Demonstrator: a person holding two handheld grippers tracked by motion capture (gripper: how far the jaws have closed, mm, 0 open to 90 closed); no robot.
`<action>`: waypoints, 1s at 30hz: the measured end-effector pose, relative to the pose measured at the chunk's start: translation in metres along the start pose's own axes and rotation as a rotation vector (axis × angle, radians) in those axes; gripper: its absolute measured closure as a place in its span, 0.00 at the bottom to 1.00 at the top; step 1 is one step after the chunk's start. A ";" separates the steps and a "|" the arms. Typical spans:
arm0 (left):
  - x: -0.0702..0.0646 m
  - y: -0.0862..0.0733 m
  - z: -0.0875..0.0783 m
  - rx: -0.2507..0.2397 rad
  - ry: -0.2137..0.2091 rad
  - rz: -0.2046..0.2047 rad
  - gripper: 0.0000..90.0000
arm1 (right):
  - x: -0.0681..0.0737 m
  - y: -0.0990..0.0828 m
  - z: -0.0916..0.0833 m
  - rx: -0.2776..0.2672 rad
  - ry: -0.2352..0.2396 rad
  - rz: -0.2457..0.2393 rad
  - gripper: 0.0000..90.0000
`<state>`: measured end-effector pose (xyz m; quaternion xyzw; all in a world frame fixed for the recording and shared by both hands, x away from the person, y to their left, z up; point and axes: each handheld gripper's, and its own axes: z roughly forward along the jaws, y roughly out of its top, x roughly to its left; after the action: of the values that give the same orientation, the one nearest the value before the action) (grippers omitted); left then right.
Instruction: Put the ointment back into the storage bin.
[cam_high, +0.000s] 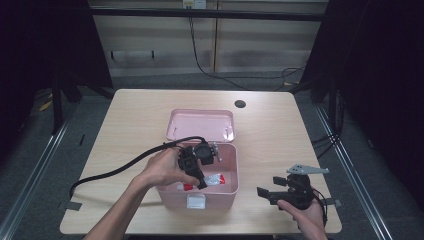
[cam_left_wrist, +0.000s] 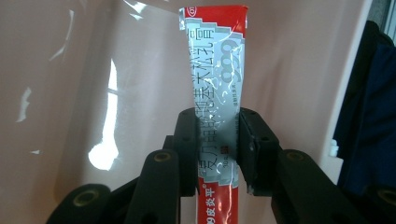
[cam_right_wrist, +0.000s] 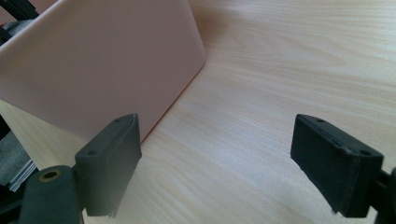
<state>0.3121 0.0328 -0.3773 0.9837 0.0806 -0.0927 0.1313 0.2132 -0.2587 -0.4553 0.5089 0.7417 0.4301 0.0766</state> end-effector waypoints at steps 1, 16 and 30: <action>0.000 0.000 0.001 -0.001 -0.001 0.000 0.78 | 0.000 0.000 0.000 0.000 0.000 0.000 0.18; 0.006 0.002 0.017 0.050 -0.059 0.016 0.78 | 0.000 0.000 0.001 0.015 -0.002 0.003 0.18; 0.010 0.003 0.030 0.081 -0.091 0.013 0.78 | 0.001 0.000 0.001 0.024 -0.006 -0.003 0.18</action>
<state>0.3173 0.0234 -0.4069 0.9835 0.0641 -0.1396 0.0955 0.2131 -0.2570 -0.4560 0.5099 0.7474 0.4195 0.0736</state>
